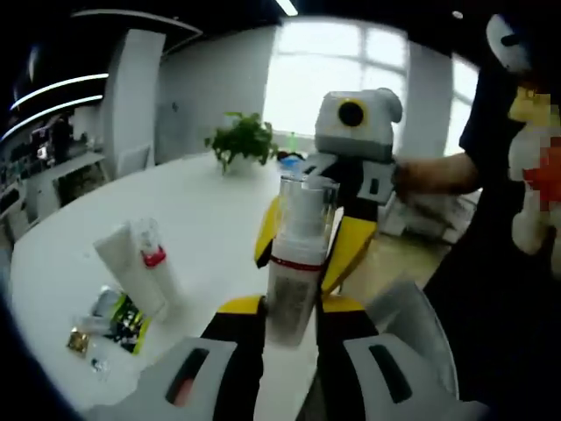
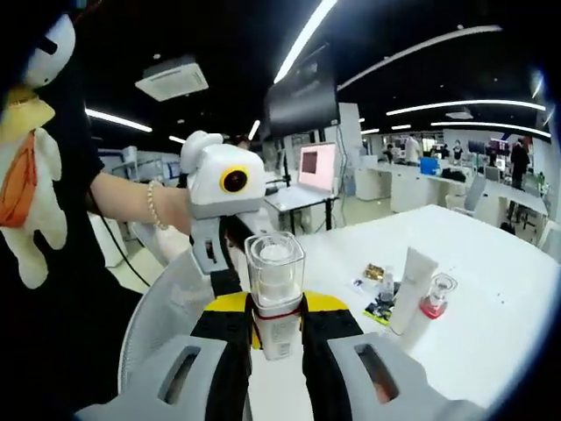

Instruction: Arrange the skincare products in the storage area until every visible bottle or jar stands upright without overlapping.

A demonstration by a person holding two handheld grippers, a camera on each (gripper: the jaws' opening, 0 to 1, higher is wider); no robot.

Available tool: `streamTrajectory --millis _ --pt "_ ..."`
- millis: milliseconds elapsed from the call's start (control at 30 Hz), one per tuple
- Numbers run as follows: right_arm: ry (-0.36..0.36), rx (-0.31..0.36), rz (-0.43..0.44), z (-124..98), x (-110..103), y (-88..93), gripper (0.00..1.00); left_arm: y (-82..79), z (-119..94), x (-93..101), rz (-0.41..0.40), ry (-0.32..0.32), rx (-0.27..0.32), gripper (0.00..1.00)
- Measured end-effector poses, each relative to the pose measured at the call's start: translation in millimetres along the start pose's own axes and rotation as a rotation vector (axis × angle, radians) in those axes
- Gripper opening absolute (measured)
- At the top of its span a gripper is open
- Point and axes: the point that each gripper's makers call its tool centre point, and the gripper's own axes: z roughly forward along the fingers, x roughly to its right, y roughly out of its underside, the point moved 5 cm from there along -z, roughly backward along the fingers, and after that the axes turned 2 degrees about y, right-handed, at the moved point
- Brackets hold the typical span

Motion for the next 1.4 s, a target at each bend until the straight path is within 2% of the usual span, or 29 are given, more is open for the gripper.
streamTrajectory --millis 67,167,333,600,833,967,1100,1233,1400 --pt "0.021 -0.031 0.001 3.5 2.0 8.7 0.20 2.7 7.4 2.8 0.018 -0.008 -0.024 0.20" --pt "0.055 -0.079 -0.030 8.8 4.5 23.0 0.20 23.7 20.6 -10.8 0.031 -0.027 -0.055 0.20" --pt "0.106 -0.124 -0.016 14.3 9.2 45.0 0.20 41.0 34.3 -18.9 0.050 -0.039 -0.094 0.21" --pt "0.158 -0.149 0.002 24.0 20.9 71.0 0.20 64.3 50.2 -34.5 0.064 -0.052 -0.144 0.21" --pt "0.154 -0.172 -0.025 33.7 27.4 89.5 0.20 81.4 59.7 -42.0 0.070 -0.083 -0.180 0.21" --pt "0.151 -0.205 -0.021 41.0 29.8 104.3 0.20 94.1 66.4 -44.0 0.064 -0.094 -0.207 0.21" --pt "0.151 -0.219 -0.016 43.5 31.8 111.2 0.20 102.5 70.9 -47.5 0.055 -0.100 -0.213 0.21" --pt "0.148 -0.228 -0.003 47.6 38.3 121.7 0.20 106.0 75.1 -49.2 0.048 -0.105 -0.219 0.21" --pt "0.152 -0.235 0.013 49.2 42.4 126.6 0.21 107.7 81.2 -51.2 0.047 -0.112 -0.236 0.21"
